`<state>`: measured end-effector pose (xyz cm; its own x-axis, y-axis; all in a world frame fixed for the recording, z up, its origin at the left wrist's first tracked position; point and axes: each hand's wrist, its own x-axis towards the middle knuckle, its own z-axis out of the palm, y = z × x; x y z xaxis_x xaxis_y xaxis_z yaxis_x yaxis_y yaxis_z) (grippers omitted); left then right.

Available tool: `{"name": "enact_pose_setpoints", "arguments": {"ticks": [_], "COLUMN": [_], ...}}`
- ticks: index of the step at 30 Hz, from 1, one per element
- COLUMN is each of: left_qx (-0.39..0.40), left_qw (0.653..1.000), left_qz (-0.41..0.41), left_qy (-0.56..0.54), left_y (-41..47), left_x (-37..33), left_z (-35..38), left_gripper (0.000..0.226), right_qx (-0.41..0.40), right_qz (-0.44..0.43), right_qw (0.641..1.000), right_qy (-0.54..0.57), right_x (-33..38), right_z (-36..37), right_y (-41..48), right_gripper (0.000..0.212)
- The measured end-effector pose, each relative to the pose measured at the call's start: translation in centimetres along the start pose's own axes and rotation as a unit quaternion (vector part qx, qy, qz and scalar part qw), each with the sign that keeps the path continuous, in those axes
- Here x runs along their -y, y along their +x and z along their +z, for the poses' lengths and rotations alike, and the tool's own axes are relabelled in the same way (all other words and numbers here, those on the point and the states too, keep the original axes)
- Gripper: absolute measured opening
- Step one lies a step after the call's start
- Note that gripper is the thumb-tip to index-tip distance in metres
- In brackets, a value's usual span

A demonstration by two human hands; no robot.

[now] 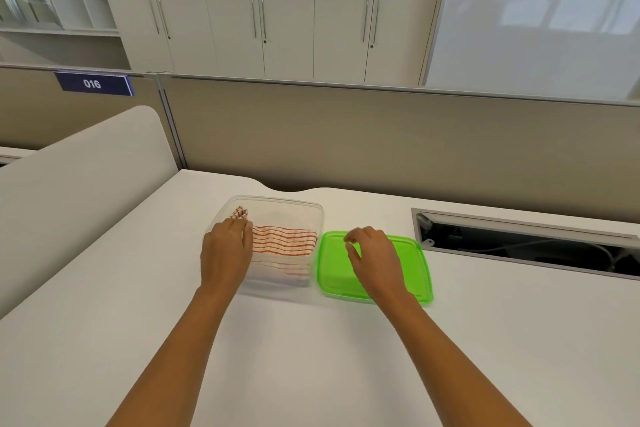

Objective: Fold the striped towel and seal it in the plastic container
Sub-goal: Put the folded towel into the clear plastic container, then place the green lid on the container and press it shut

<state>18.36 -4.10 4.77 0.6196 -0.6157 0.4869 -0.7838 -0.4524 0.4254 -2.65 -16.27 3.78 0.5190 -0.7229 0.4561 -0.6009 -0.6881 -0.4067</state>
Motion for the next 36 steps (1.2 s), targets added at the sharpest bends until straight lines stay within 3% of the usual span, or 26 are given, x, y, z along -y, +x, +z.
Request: {"name": "enact_pose_setpoints", "arguments": {"ticks": [8, 20, 25, 30, 33, 36], "left_qx": [-0.014, -0.021, -0.006, 0.075, 0.145, 0.168], "left_qw": [0.999, 0.996, 0.986, 0.937, 0.904, 0.868], "left_qz": [0.029, 0.056, 0.045, -0.003, -0.009, -0.030], "left_qy": [-0.033, -0.068, -0.159, -0.341, -0.402, -0.466], "left_y": [-3.7, -6.4, -6.4, -6.1, -6.3, -6.5], "left_x": [-1.9, -4.2, -5.2, -6.7, -7.2, -7.8], "left_z": [-0.4, -1.9, -3.0, -4.6, -5.3, -5.6], "left_gripper": [0.027, 0.020, 0.022, 0.035, 0.047, 0.043], "right_qx": [0.092, 0.026, -0.043, -0.053, -0.009, 0.007], "right_qz": [0.022, -0.047, -0.060, -0.073, -0.025, -0.012], "right_qw": [0.994, 0.993, 0.995, 0.996, 0.994, 0.982], "right_qy": [-0.063, -0.101, -0.070, -0.021, 0.104, 0.190], "right_x": [-5.9, -6.3, -4.0, -0.9, 0.9, 2.0], "right_z": [-0.2, -1.9, -6.4, -13.2, -15.9, -17.4], "right_y": [-7.2, -8.8, -7.3, -5.8, -5.3, -4.7], "right_gripper": [0.026, 0.030, 0.032, 0.021, 0.018, 0.023]}}
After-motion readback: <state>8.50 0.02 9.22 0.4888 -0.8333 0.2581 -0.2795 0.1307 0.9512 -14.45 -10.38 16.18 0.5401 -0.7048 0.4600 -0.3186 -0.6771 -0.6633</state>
